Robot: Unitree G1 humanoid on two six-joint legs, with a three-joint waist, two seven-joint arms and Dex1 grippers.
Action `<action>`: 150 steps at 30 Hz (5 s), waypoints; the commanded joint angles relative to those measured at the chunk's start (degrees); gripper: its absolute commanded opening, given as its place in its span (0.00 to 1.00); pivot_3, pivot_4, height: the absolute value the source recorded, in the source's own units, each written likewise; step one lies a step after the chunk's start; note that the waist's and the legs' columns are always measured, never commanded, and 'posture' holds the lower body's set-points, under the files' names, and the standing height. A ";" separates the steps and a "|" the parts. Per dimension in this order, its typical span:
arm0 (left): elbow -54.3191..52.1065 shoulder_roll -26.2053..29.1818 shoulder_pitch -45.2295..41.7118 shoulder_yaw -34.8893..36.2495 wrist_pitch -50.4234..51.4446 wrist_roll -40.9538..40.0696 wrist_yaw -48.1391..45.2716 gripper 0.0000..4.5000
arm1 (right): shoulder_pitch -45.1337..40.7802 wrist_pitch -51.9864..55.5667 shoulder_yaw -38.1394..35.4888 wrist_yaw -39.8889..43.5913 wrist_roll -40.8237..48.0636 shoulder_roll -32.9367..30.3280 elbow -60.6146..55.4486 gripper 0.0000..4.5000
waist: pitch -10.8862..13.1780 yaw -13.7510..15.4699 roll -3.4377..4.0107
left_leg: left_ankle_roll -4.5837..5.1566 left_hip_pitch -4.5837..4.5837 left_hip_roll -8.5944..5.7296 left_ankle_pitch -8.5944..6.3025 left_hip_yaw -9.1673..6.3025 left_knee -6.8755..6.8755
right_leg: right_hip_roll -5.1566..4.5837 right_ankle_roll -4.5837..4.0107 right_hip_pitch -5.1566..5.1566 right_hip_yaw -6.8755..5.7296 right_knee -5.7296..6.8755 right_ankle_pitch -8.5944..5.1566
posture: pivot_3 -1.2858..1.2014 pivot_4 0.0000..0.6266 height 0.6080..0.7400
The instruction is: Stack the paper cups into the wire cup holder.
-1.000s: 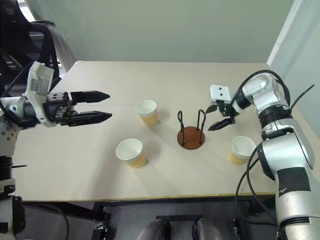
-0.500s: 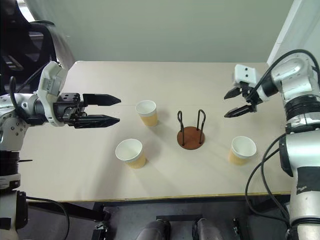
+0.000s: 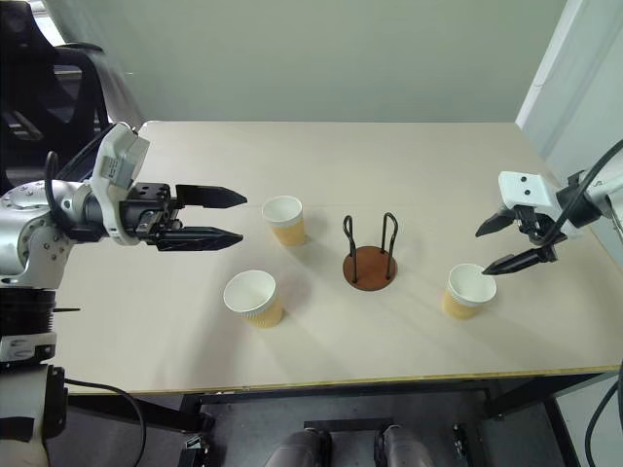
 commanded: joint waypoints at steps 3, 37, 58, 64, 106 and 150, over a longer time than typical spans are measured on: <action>1.10 -0.83 -2.36 0.04 -1.72 1.04 -0.94 1.00 | 3.48 2.35 0.15 0.21 4.31 -4.36 -7.98 0.86 | 0.00 0.04 -0.01 | 0.07 0.01 -0.01 -0.02 -0.01 0.10 | 0.00 0.10 0.13 0.00 -0.05 -0.04 | 0.52 0.24 1.00; -3.04 -1.45 1.55 3.19 -6.85 0.15 -0.60 1.00 | 8.49 -12.78 -0.30 0.21 -11.19 5.14 0.90 0.49 | 0.00 0.40 0.00 | 0.63 -0.19 -0.09 -0.38 -0.08 0.70 | -0.02 0.67 0.39 0.06 -0.48 0.25 | 0.52 0.24 1.00; 2.36 1.74 1.07 2.49 -8.08 3.99 -2.53 1.00 | -2.11 -15.51 -0.14 0.21 -14.66 12.83 5.06 0.02 | 0.00 0.16 0.00 | 0.61 -0.20 -0.08 -0.48 -0.08 0.69 | -0.02 0.53 0.34 0.05 -0.58 0.32 | 0.52 0.24 1.00; 3.05 1.54 0.58 2.29 -7.74 4.05 -3.29 1.00 | -10.62 -17.68 -2.34 0.21 -17.41 17.09 13.09 0.02 | 0.00 0.22 0.01 | 0.58 -0.28 -0.08 -0.52 -0.09 0.67 | -0.02 0.45 0.23 0.04 -0.59 0.34 | 0.52 0.24 1.00; 3.59 0.44 0.13 1.26 -8.25 4.45 -3.18 1.00 | -16.58 -8.13 -5.22 0.21 -6.77 23.28 0.37 0.02 | 0.01 0.20 0.01 | 0.40 -0.48 -0.06 -0.73 -0.11 0.71 | -0.01 0.24 -0.14 0.01 -0.37 0.21 | 0.52 0.24 1.00; 2.73 0.23 0.54 2.75 -8.46 3.78 -0.60 1.00 | -15.14 -6.24 -5.73 -0.36 -6.89 26.51 1.90 0.84 | 0.01 0.07 0.01 | 0.36 -0.40 -0.06 -0.70 -0.10 0.73 | -0.01 0.17 -0.15 0.01 -0.15 0.17 | 0.52 0.24 1.00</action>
